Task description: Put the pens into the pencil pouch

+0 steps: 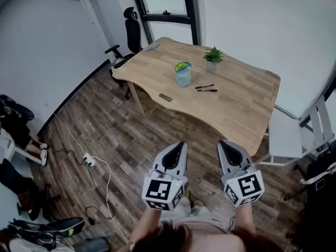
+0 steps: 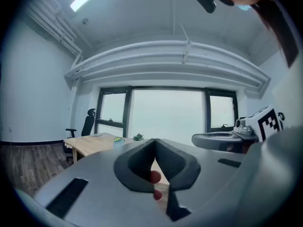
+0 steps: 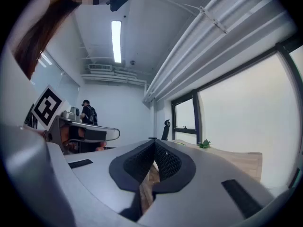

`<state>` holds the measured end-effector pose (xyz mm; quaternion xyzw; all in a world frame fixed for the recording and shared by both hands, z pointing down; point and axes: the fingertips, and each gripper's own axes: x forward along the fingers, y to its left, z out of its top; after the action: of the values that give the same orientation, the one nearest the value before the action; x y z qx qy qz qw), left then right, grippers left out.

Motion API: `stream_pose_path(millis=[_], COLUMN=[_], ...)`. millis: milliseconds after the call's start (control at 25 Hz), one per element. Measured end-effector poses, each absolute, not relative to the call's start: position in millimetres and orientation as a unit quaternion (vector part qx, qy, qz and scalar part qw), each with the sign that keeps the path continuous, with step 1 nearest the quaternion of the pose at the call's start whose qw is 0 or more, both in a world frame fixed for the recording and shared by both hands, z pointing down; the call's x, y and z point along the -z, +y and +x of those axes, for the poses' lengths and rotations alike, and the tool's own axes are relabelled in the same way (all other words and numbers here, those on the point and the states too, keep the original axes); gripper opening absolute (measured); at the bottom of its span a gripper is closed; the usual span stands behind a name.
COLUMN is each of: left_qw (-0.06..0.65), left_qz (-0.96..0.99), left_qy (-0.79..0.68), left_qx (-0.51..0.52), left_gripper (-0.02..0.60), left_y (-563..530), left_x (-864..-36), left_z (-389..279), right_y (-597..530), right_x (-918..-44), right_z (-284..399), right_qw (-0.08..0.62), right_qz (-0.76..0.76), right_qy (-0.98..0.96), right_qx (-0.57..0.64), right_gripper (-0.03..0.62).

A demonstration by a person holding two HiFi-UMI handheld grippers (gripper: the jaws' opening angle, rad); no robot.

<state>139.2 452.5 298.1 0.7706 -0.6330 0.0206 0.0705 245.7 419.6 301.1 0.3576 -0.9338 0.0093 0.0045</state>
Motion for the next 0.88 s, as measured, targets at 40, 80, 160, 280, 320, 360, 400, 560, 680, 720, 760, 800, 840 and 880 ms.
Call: stream_pose_path(millis=[40, 80, 160, 280, 320, 360, 400, 560, 680, 720, 760, 800, 840, 880], left_qw=[0.070, 0.069, 0.069, 0.068, 0.067, 0.066, 0.066, 0.066, 0.067, 0.067, 0.066, 0.066, 0.066, 0.066], left_qz=[0.773, 0.776, 0.779, 0.784, 0.786, 0.788, 0.789, 0.798, 0.804, 0.806, 0.808, 0.810, 0.811, 0.813], left_qy=[-0.630, -0.627, -0.622, -0.616, -0.614, -0.612, -0.610, -0.599, -0.591, -0.588, -0.586, -0.583, -0.581, -0.579], left_qx=[-0.022, -0.023, -0.023, -0.019, -0.019, -0.018, -0.018, -0.017, -0.015, -0.015, -0.016, -0.017, -0.018, -0.018], left_gripper=[0.002, 0.002, 0.002, 0.002, 0.002, 0.002, 0.002, 0.002, 0.002, 0.002, 0.002, 0.002, 0.002, 0.002], left_y=[452, 452, 452, 449, 447, 445, 444, 435, 429, 426, 424, 420, 417, 414], left_x=[-298, -299, -299, -297, -297, -297, -296, -297, -299, -300, -301, -302, -303, -305], left_z=[139, 139, 137, 129, 126, 123, 119, 107, 97, 94, 91, 88, 84, 80], right_y=[419, 418, 417, 414, 413, 412, 411, 406, 398, 395, 391, 387, 384, 381], right_x=[-300, -299, -298, -297, -297, -298, -298, -296, -297, -298, -298, -297, -296, -295], right_z=[244, 241, 237, 229, 226, 223, 219, 206, 198, 195, 192, 189, 186, 182], right_qw=[0.004, 0.004, -0.001, -0.017, -0.019, -0.019, -0.020, -0.042, -0.044, -0.042, -0.041, -0.045, -0.051, -0.057], right_qz=[0.358, 0.359, 0.360, 0.364, 0.366, 0.368, 0.370, 0.367, 0.380, 0.385, 0.390, 0.393, 0.396, 0.399], right_qy=[-0.934, -0.933, -0.933, -0.931, -0.930, -0.929, -0.928, -0.926, -0.920, -0.918, -0.916, -0.914, -0.913, -0.911], right_qx=[-0.008, -0.008, -0.013, -0.028, -0.032, -0.037, -0.043, -0.079, -0.091, -0.088, -0.086, -0.086, -0.087, -0.088], right_gripper=[-0.001, -0.001, 0.000, 0.000, 0.000, 0.000, 0.000, 0.000, 0.000, 0.000, 0.000, 0.000, 0.000, 0.000])
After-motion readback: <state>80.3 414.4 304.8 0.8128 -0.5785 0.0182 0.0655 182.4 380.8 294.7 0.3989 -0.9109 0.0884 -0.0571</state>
